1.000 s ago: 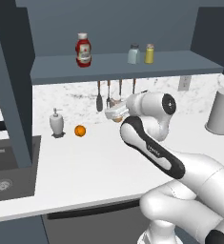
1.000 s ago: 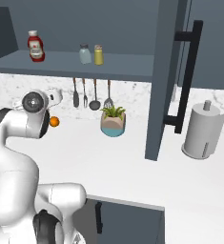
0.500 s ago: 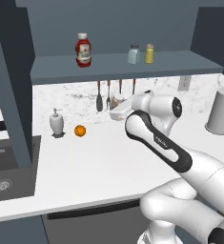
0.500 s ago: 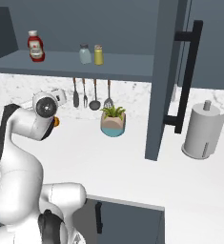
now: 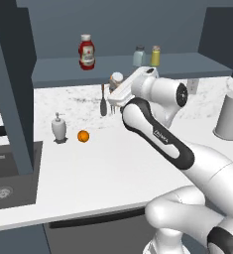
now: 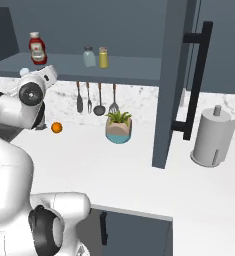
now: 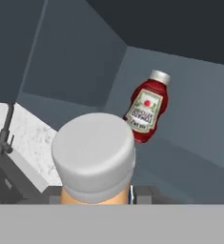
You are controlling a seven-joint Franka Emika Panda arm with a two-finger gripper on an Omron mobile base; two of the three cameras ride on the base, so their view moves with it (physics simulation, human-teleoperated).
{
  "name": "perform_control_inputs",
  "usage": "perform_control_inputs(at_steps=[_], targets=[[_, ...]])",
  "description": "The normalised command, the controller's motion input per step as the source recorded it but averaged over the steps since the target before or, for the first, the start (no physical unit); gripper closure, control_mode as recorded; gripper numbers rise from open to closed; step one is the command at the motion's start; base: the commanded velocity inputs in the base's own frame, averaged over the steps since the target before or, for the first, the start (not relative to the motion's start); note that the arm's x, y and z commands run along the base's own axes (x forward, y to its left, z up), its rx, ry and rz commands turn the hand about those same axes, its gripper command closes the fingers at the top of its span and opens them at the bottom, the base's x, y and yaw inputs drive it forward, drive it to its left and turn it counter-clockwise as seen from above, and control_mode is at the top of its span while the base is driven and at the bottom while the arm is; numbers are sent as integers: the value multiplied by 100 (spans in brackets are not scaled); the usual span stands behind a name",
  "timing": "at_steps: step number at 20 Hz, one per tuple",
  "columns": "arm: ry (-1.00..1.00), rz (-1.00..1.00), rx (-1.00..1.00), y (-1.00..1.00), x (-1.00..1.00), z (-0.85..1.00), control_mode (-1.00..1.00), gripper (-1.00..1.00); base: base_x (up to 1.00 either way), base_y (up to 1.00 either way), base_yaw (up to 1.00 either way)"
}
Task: Put the shaker and condiment bottle from the counter next to their counterparts in the cabinet.
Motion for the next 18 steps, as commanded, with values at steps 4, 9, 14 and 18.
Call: perform_control_inputs(at_steps=[4,9,14,18], targets=[[-9,0,-8,16,-5,100,-100,100,0,0,0],[-1,0,-1,6,-5,87,-100,100,0,0,0],[15,0,4,-3,0,45,-100,100,0,0,0],[48,0,7,-15,14,-7,-100,100,0,0,0]])
